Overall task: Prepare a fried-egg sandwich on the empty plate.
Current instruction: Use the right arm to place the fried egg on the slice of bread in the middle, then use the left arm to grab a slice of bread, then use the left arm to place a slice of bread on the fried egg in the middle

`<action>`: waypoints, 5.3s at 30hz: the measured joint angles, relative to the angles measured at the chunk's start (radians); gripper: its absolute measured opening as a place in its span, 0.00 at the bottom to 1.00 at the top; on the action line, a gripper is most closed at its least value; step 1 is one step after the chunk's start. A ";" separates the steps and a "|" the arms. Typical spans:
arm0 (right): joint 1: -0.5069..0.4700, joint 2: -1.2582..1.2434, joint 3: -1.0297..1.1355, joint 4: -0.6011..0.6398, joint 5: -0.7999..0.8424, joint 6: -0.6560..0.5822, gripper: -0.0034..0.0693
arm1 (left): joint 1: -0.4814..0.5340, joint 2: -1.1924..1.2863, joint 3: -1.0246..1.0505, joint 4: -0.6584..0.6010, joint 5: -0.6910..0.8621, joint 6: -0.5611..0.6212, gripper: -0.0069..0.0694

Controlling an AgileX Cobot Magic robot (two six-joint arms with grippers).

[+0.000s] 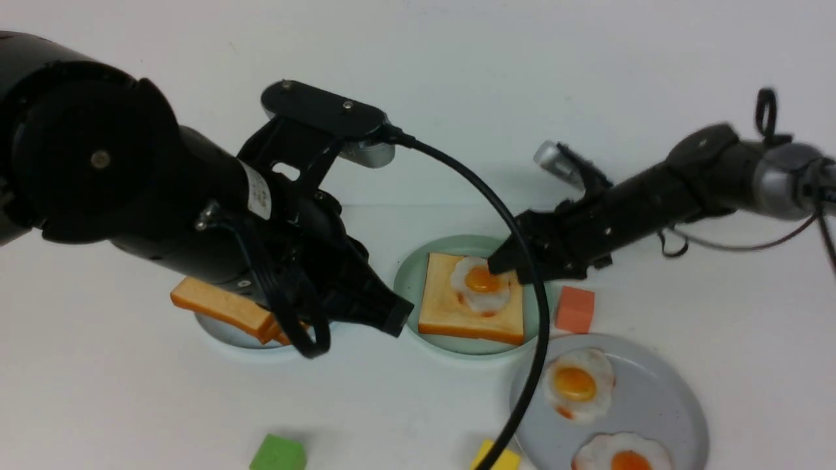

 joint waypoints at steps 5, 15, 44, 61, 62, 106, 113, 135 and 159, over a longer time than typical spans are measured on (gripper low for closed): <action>0.001 -0.184 0.000 -0.129 0.024 0.087 0.84 | 0.000 0.031 0.000 -0.033 -0.020 -0.015 0.07; 0.010 -0.700 0.047 -0.556 0.047 0.303 0.58 | 0.104 0.104 0.000 -0.210 -0.013 -0.013 0.07; 0.507 -0.880 0.321 -0.451 0.170 0.067 0.06 | 0.793 0.430 -0.012 -0.487 -0.192 -0.049 0.66; 0.508 -0.880 0.321 -0.452 0.186 0.077 0.08 | 0.793 0.684 -0.293 -0.524 -0.014 0.251 0.68; 0.508 -0.880 0.321 -0.454 0.186 0.079 0.08 | 0.793 0.700 -0.295 -0.533 -0.007 0.254 0.68; 0.506 -0.883 0.321 -0.666 0.203 0.328 0.18 | 0.790 0.564 -0.283 -0.985 0.204 0.517 0.32; 0.490 -0.891 0.321 -0.911 0.206 0.656 0.19 | 0.627 0.564 -0.205 -1.202 0.123 0.575 0.32; 0.490 -0.892 0.321 -1.004 0.238 0.721 0.22 | 0.308 0.696 -0.180 -1.414 -0.340 0.529 0.32; 0.490 -0.892 0.321 -0.994 0.237 0.721 0.27 | 0.308 0.790 -0.154 -1.436 -0.345 0.529 0.38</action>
